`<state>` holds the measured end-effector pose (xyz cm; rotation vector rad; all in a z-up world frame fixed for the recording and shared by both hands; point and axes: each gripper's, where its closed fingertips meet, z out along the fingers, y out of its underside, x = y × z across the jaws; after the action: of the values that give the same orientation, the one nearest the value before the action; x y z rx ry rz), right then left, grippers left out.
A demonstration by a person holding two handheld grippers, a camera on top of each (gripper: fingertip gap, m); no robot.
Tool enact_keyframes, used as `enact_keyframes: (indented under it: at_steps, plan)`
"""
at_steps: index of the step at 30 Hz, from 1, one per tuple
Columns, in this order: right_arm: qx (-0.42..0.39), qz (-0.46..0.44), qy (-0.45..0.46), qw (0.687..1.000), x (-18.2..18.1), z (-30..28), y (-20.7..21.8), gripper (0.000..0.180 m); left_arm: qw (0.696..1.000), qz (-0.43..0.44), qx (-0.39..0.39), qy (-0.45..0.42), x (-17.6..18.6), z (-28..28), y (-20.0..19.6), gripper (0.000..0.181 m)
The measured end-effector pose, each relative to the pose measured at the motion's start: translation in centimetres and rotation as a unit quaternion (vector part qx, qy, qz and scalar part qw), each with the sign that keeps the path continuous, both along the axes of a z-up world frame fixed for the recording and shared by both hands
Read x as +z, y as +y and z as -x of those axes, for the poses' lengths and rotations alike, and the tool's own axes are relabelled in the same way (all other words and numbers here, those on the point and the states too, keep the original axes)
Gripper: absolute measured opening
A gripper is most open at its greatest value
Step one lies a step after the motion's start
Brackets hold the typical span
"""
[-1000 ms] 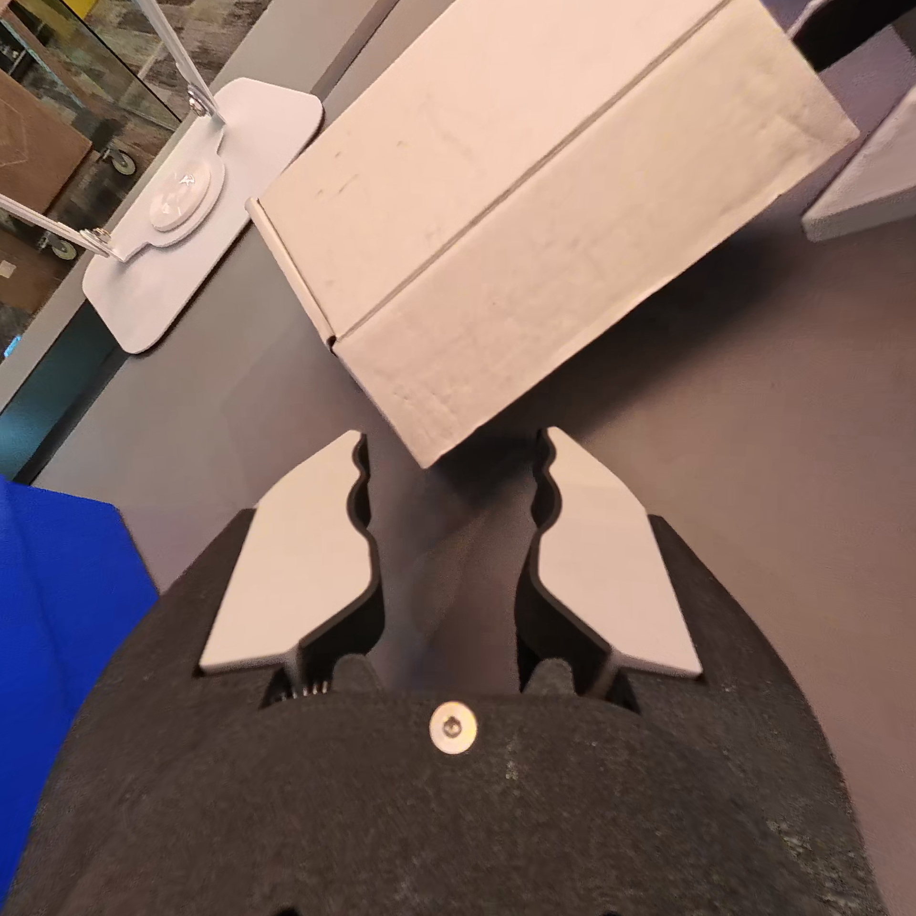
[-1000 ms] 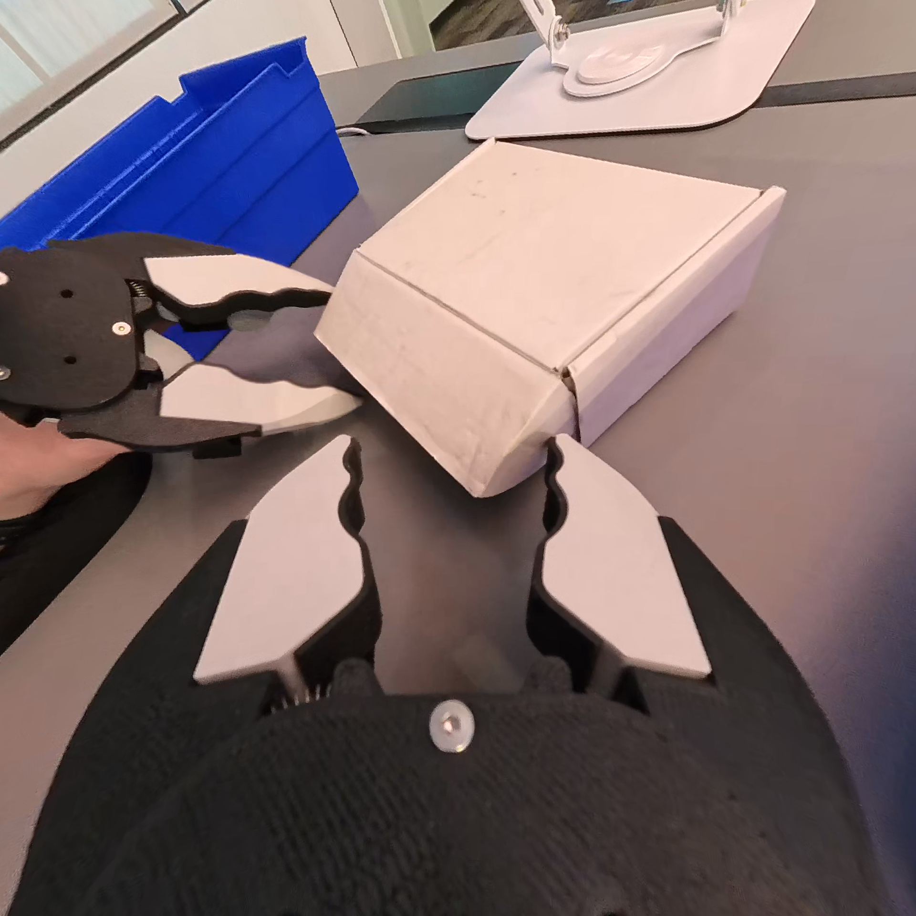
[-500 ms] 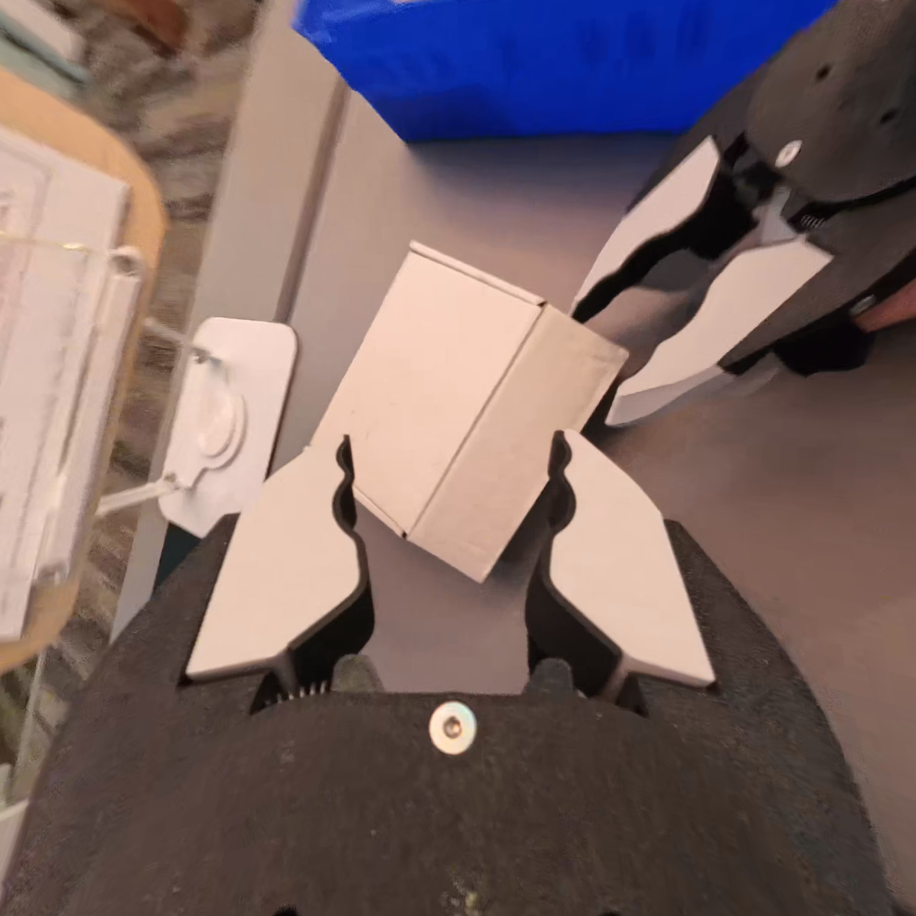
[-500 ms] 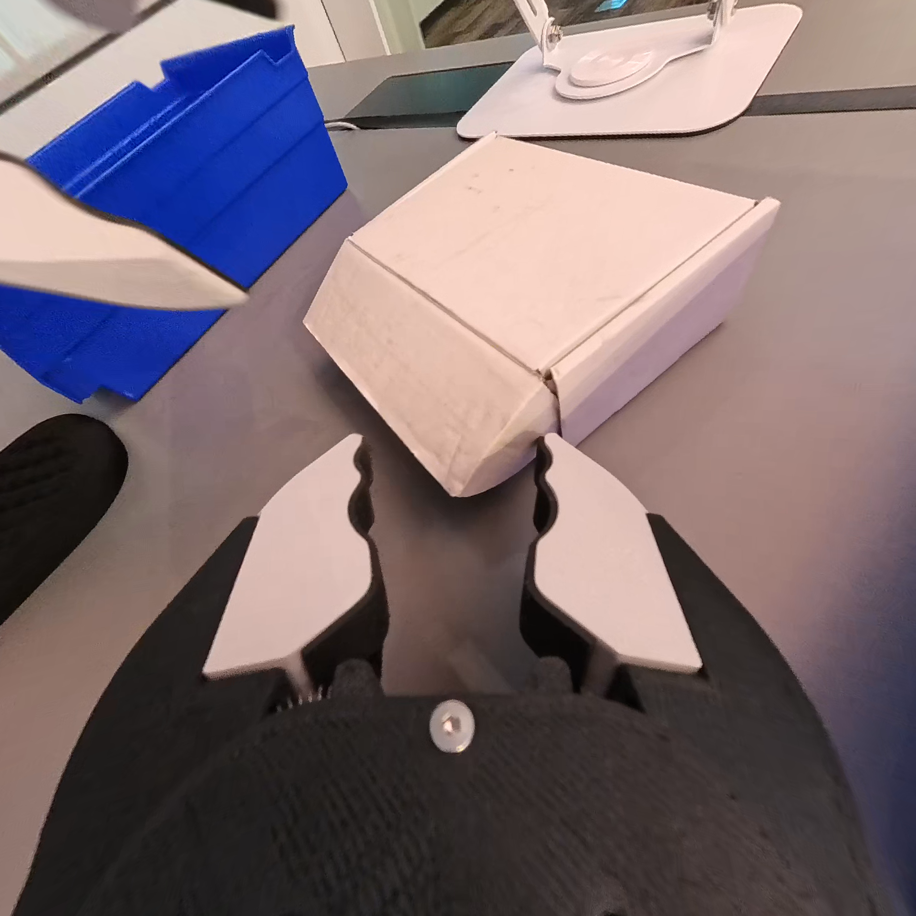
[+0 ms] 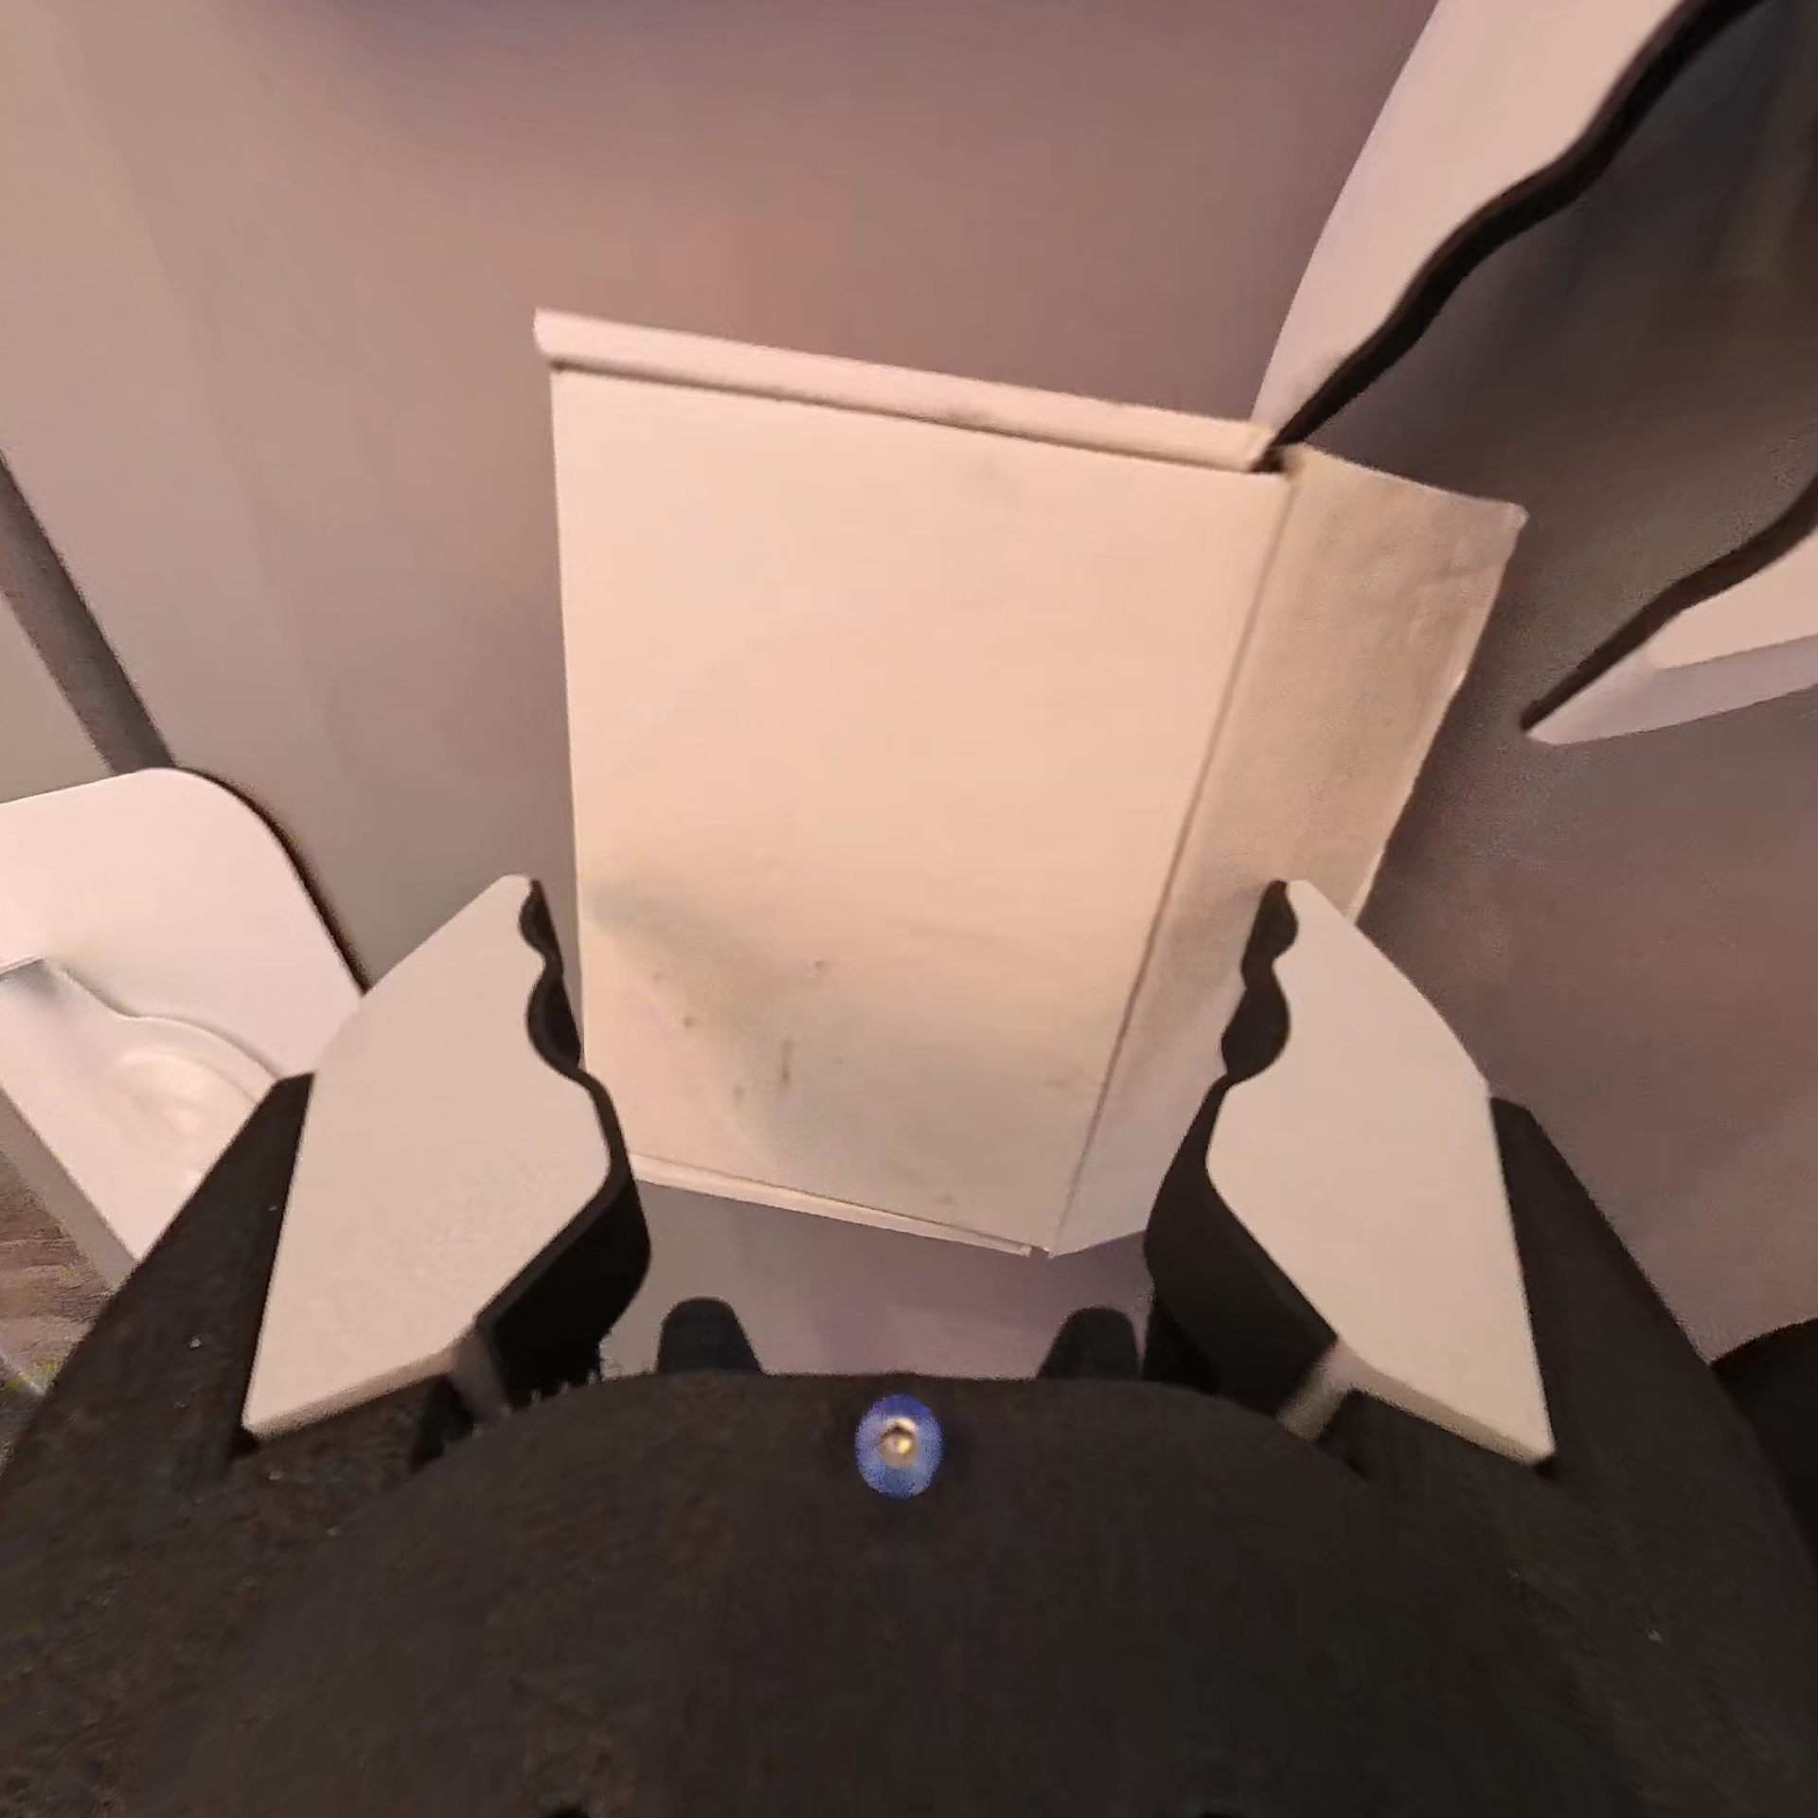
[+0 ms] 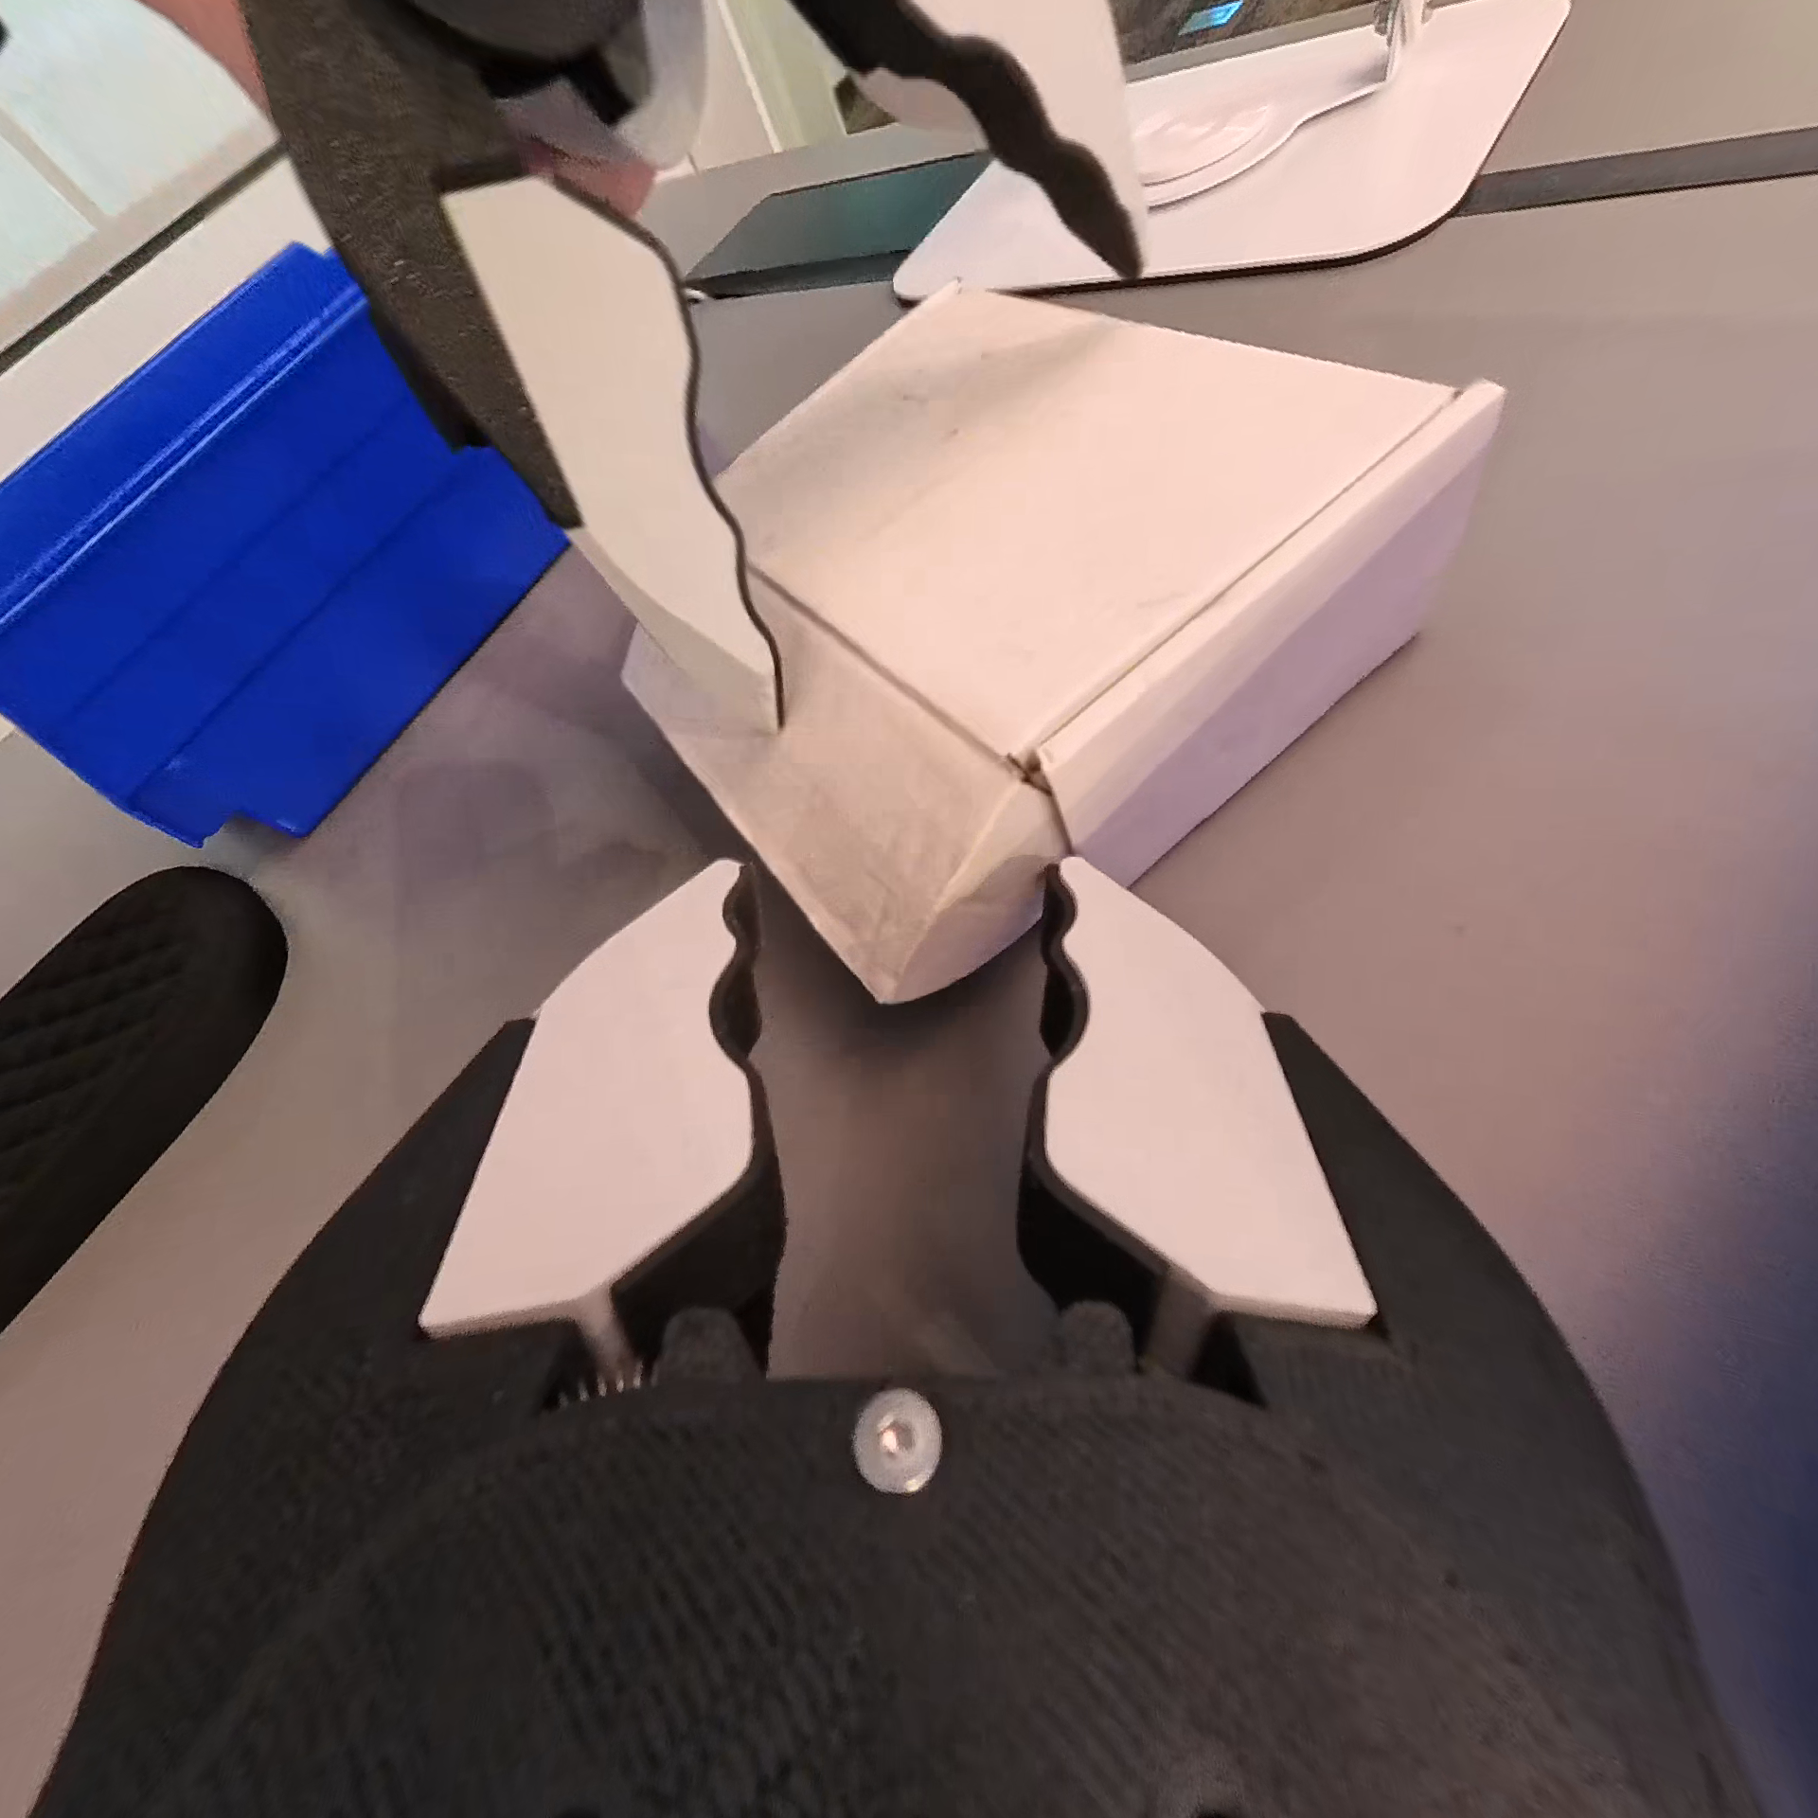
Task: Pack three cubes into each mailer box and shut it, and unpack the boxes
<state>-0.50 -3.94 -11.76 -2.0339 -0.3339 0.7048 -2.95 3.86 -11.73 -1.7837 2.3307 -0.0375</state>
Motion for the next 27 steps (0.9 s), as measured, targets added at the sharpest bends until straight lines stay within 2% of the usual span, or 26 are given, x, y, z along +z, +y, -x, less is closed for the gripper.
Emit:
enact_keyframes:
  at_steps: [1, 10, 18, 23, 27]
  plan:
    - [0.001, 0.001, -0.002, 1.0, -0.1, 0.0, 0.0, 0.056, 1.0, 0.013, 0.004, 0.004, -0.2, 0.0, 0.0, 0.13]
    - [0.004, 0.006, -0.003, 1.0, -0.2, 0.2, 0.1, 0.051, 0.996, 0.087, 0.017, 0.022, -1.4, 0.3, 0.3, 0.138]
    - [0.005, 0.033, 0.016, 0.999, -0.6, 0.1, 0.3, 0.051, 0.995, 0.096, 0.025, 0.001, -1.4, 0.2, 0.1, 0.138]
    - [0.007, 0.024, -0.022, 0.999, -0.9, -0.1, 0.4, 0.04, 0.996, 0.088, 0.027, 0.015, -1.5, 0.4, 0.0, 0.138]
    - [0.022, 0.013, -0.047, 0.999, -1.0, 0.2, 0.3, 0.039, 0.996, 0.078, 0.023, 0.031, -1.6, 0.6, -0.1, 0.138]
